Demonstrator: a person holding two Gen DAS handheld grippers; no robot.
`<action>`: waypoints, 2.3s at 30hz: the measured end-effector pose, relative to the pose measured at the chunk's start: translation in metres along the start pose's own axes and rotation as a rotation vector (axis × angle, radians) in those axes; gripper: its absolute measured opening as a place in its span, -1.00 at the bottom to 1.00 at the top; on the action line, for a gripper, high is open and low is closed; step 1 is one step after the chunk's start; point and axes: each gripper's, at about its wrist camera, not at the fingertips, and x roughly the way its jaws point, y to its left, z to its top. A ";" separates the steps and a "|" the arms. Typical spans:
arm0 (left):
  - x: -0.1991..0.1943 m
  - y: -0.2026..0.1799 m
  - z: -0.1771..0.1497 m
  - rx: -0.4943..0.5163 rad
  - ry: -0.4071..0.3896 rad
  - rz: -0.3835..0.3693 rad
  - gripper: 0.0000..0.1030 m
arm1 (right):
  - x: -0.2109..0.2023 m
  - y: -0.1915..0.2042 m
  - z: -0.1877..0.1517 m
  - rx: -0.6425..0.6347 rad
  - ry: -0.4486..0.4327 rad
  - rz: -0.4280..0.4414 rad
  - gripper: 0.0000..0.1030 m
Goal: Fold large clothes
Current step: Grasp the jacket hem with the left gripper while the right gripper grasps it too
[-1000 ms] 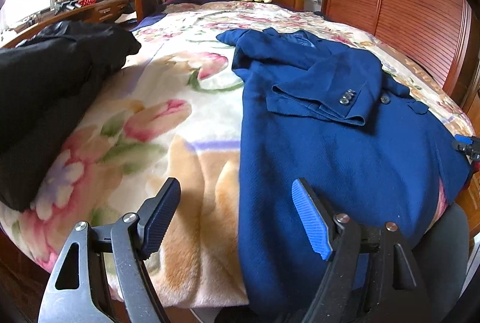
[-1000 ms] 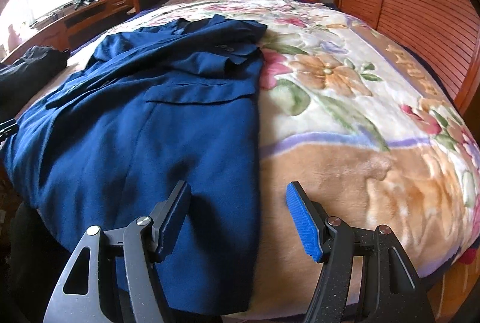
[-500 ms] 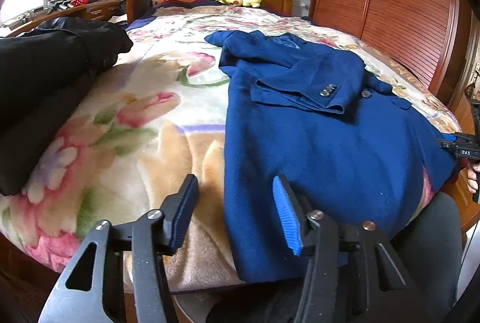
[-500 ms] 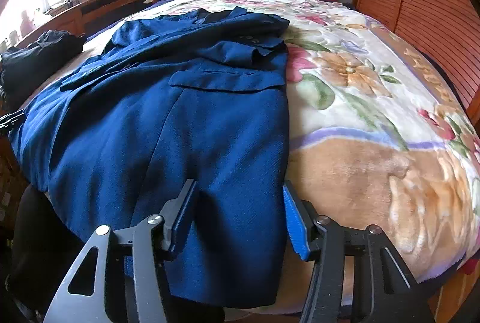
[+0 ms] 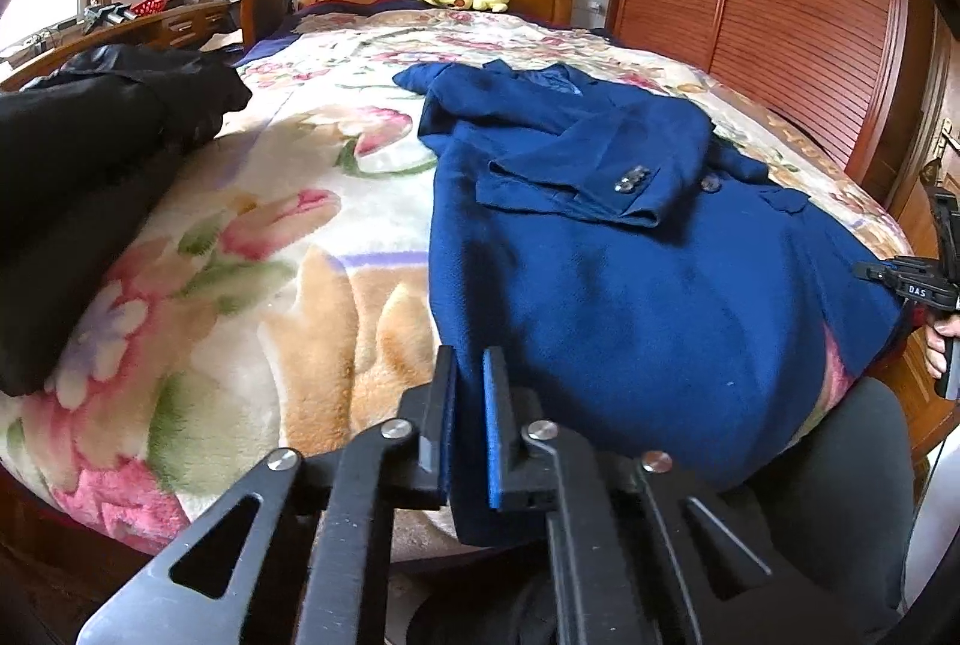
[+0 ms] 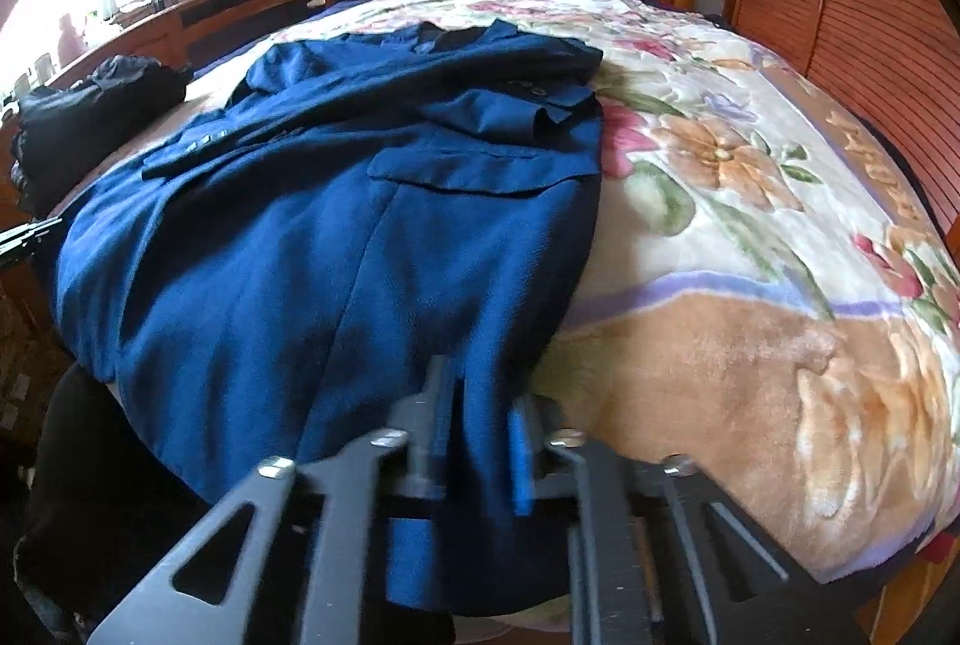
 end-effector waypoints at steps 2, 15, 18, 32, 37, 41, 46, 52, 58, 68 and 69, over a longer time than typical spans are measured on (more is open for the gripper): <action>-0.008 -0.005 0.003 0.014 -0.022 0.001 -0.92 | -0.006 0.001 0.000 -0.004 -0.033 -0.007 -0.89; -0.075 -0.040 0.047 0.096 -0.216 -0.018 -0.94 | -0.090 0.010 0.026 0.001 -0.292 0.024 -0.92; -0.094 -0.046 0.056 0.110 -0.270 -0.028 -0.94 | -0.112 0.014 0.028 -0.005 -0.340 0.038 -0.92; -0.175 -0.058 0.103 0.165 -0.494 -0.065 -0.94 | -0.216 0.009 0.023 -0.056 -0.552 0.094 -0.92; -0.196 -0.057 0.109 0.171 -0.564 -0.067 -0.94 | -0.245 0.001 0.020 -0.051 -0.636 0.103 -0.92; -0.177 -0.050 0.115 0.154 -0.538 -0.061 -0.94 | -0.221 -0.006 0.021 -0.028 -0.598 0.078 -0.92; -0.128 -0.040 0.127 0.132 -0.462 -0.034 -0.94 | -0.171 -0.017 0.027 -0.004 -0.495 0.026 -0.92; -0.089 -0.033 0.138 0.115 -0.412 -0.006 -0.94 | -0.114 -0.036 0.037 0.035 -0.419 0.009 -0.92; -0.044 -0.020 0.159 0.090 -0.380 0.043 -0.94 | -0.063 -0.045 0.074 0.059 -0.371 -0.007 -0.92; 0.044 -0.002 0.207 0.068 -0.301 0.127 -0.94 | 0.021 -0.028 0.165 0.009 -0.337 -0.081 -0.92; 0.050 0.000 0.210 0.068 -0.296 0.133 -0.94 | 0.030 -0.027 0.172 -0.004 -0.325 -0.093 -0.92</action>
